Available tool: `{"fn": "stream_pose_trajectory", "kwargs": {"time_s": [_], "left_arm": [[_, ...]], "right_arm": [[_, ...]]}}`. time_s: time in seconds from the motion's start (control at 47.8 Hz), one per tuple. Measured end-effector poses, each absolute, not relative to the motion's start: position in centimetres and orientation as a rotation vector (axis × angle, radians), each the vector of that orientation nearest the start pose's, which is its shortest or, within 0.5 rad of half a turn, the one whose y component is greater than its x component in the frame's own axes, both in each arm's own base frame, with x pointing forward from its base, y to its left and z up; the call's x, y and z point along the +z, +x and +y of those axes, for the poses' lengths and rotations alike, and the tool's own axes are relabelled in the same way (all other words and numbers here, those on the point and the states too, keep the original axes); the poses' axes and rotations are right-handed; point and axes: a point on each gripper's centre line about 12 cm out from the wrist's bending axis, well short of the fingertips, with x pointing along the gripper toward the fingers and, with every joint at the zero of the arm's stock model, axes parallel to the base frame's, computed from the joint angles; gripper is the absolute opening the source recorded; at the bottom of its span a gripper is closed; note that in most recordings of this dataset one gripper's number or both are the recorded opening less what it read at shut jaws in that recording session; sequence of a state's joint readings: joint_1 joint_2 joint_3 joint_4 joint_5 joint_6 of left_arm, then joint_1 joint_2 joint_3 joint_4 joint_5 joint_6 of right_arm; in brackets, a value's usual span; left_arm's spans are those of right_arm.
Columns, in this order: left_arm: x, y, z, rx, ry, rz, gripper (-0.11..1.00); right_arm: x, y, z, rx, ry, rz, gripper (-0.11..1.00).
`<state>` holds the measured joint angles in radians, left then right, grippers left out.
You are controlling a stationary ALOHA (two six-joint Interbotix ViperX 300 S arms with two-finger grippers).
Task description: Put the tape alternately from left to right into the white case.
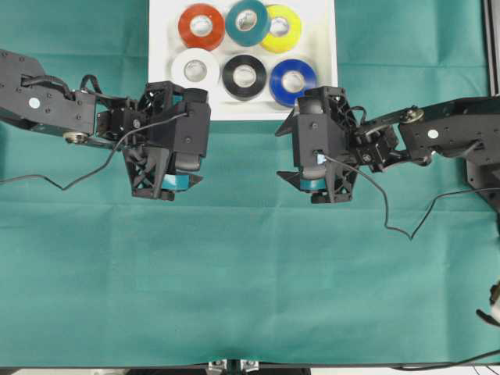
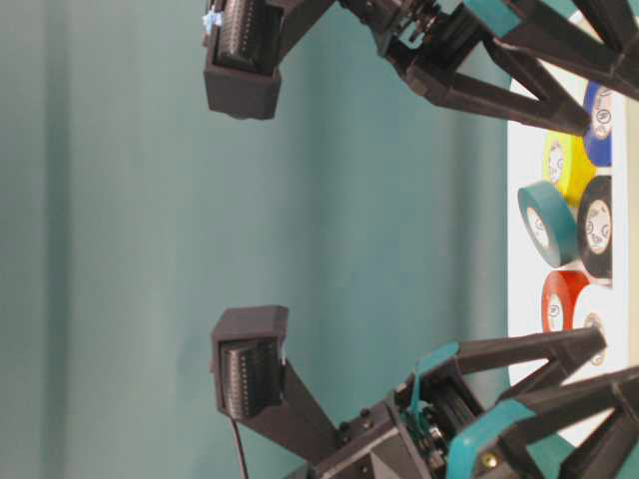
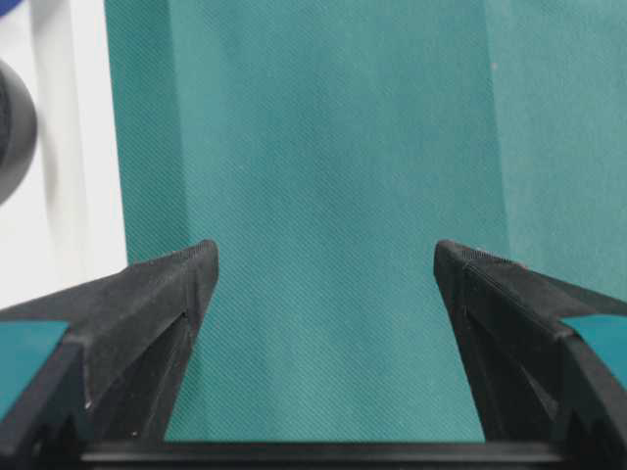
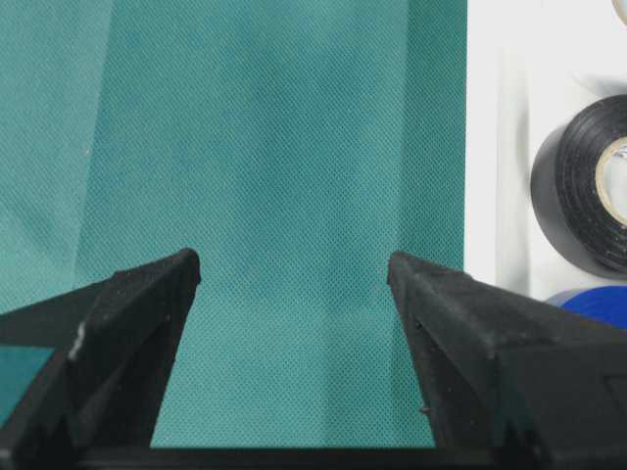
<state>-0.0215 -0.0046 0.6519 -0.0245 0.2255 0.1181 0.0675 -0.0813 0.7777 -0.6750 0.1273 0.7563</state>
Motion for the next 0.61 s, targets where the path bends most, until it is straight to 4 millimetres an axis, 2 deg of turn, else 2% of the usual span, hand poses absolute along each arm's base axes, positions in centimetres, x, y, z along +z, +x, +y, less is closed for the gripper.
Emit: {"fn": "stream_pose_trajectory", "kwargs": {"time_s": [0.606], "left_arm": [[15.37, 37.14, -0.86, -0.067, 0.095, 0.880, 0.75]], "right_arm": [[15.40, 34.73, 1.44, -0.042, 0.022, 0.791, 0.84]]}}
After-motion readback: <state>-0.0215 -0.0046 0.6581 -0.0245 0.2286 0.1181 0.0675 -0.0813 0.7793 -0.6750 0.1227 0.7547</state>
